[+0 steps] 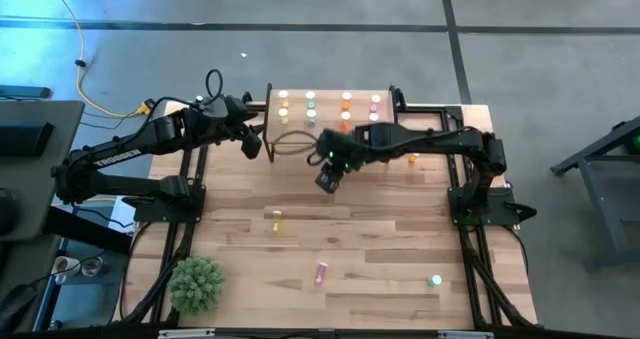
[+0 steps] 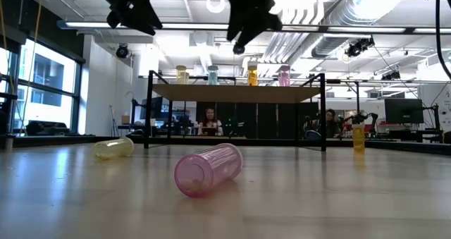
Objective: Pick and place medicine bottles onto shelf by color
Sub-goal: Put the blue pill bottle on the shelf aligned with the other blue pill bottles
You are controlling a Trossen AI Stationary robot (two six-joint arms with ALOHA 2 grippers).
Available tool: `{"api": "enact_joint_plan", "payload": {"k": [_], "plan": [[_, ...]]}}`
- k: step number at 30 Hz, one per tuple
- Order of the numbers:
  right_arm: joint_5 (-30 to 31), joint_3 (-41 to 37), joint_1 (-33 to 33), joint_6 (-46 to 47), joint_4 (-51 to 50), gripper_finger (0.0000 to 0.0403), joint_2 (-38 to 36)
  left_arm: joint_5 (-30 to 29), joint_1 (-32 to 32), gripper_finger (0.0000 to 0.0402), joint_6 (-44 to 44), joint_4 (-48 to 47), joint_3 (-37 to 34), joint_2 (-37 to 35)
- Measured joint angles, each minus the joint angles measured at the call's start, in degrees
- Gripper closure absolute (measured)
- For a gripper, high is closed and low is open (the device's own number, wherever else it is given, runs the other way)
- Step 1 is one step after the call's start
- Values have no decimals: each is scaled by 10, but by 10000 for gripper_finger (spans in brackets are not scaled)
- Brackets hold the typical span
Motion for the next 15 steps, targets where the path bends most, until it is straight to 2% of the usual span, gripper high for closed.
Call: {"api": "enact_joint_plan", "payload": {"k": [6,9,15], "plan": [[46,0,59,84,-70,247,0,16,0,204,1,-8,0,0],[49,0,85,123,-117,247,0,24,0,204,2,-9,0,0],[98,-1,138,239,-205,247,0,24,0,204,6,-9,0,0]]}}
